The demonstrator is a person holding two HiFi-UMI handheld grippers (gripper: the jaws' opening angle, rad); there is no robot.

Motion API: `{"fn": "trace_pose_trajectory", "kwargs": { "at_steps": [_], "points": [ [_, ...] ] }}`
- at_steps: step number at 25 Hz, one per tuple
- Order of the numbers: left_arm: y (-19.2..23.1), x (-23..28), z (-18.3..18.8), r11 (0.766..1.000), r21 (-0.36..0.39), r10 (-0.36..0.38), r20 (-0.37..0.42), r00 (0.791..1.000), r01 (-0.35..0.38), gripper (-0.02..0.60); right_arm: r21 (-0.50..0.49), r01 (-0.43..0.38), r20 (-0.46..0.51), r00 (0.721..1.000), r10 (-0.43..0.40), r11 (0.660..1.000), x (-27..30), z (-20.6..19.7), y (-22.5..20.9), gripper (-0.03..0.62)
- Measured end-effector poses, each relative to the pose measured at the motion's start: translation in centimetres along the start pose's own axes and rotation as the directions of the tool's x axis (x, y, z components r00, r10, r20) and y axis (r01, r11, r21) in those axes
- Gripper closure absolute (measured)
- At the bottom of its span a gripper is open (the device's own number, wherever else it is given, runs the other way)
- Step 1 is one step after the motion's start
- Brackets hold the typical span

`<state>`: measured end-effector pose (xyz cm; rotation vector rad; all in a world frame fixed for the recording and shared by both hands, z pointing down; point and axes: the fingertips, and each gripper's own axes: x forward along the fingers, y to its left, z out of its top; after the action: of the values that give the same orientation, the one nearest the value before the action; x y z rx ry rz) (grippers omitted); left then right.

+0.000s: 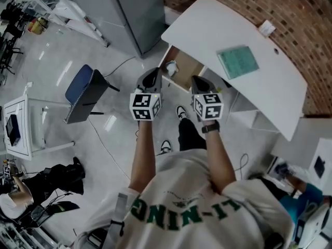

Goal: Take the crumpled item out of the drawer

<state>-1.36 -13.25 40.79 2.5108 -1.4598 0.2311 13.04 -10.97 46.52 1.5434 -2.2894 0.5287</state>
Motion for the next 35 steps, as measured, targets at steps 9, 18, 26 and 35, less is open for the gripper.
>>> {"fn": "trace_pose_trajectory", "kwargs": {
  "at_steps": [9, 18, 26, 35],
  "points": [
    [2.3, 5.6, -3.6, 0.995, -0.068, 0.067, -0.083, 0.994, -0.072, 0.583, 0.006, -0.076, -0.144, 0.987, 0.076, 0.997, 7.1, -3.0, -2.0, 0.589],
    [3.8, 9.4, -7.1, 0.994, -0.093, 0.05, -0.129, 0.99, -0.062, 0.584, 0.048, -0.128, -0.235, 0.962, 0.136, 0.991, 12.1, -6.5, -2.1, 0.589],
    [4.0, 12.3, -10.1, 0.998, -0.045, -0.042, -0.128, 0.991, 0.036, 0.583, 0.017, -0.128, -0.299, 0.946, 0.127, 0.992, 16.5, -9.3, -3.3, 0.589],
    [6.3, 14.5, -13.7, 0.993, -0.09, -0.086, -0.129, 0.988, 0.075, 0.583, -0.012, -0.181, -0.397, 0.904, 0.161, 0.983, 22.3, -13.7, -3.9, 0.589]
  ]
}}
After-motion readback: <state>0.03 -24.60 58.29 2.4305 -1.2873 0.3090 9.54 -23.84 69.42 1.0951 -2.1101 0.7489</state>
